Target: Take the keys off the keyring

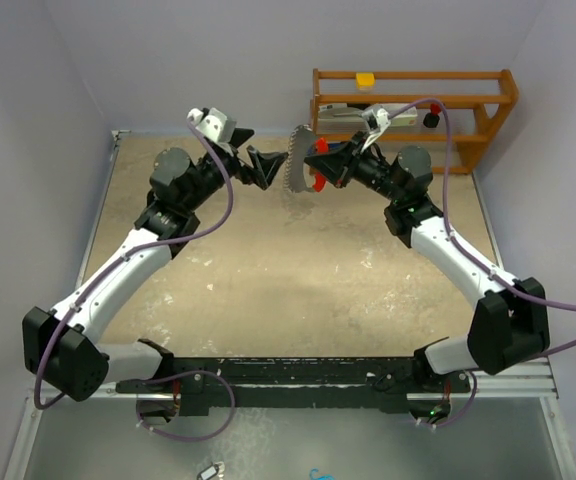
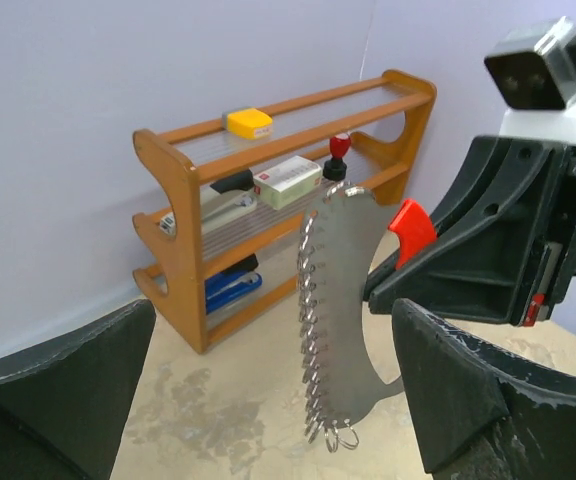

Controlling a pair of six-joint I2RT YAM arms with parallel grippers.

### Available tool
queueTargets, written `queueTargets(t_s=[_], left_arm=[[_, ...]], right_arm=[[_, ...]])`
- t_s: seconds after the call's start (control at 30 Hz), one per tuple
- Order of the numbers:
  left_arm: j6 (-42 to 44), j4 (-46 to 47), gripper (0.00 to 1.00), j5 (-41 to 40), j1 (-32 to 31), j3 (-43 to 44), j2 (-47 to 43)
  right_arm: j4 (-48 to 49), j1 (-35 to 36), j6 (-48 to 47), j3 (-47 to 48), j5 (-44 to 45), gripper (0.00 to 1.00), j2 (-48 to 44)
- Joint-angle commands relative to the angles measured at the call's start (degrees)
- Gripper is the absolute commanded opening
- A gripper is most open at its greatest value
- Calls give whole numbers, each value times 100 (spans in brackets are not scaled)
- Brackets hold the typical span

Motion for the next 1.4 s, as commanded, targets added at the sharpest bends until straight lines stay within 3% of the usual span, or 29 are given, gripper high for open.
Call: queueTargets(t_s=[0.0, 0.47, 0.5, 0.63, 0.77, 0.83, 1.07, 1.37], left_arm=[[166, 79, 100, -243, -97, -74, -11], [1, 325, 99, 293, -114, -43, 158], [105, 243, 98, 200, -129, -36, 139], [737, -482, 98, -850, -210, -4, -80], [1097, -854, 99, -1566, -219, 19, -277], [1139, -862, 99, -1649, -222, -5, -331], [1083, -809, 99, -1405, -219, -10, -250], [476, -180, 99, -592, -236, -213, -385]], right_arm=[[1049, 41, 253, 8, -652, 0, -8], [1801, 41, 995, 150, -1074, 0, 345], [1557, 41, 858, 216, -998, 0, 312], [-914, 41, -218, 981, -32, 0, 208], [-3172, 41, -489, 1820, 884, 0, 283], [-3634, 41, -322, 1891, 984, 0, 223], [-3216, 41, 524, 1389, 89, 0, -165], [-2275, 50, 803, 937, -353, 0, -316]])
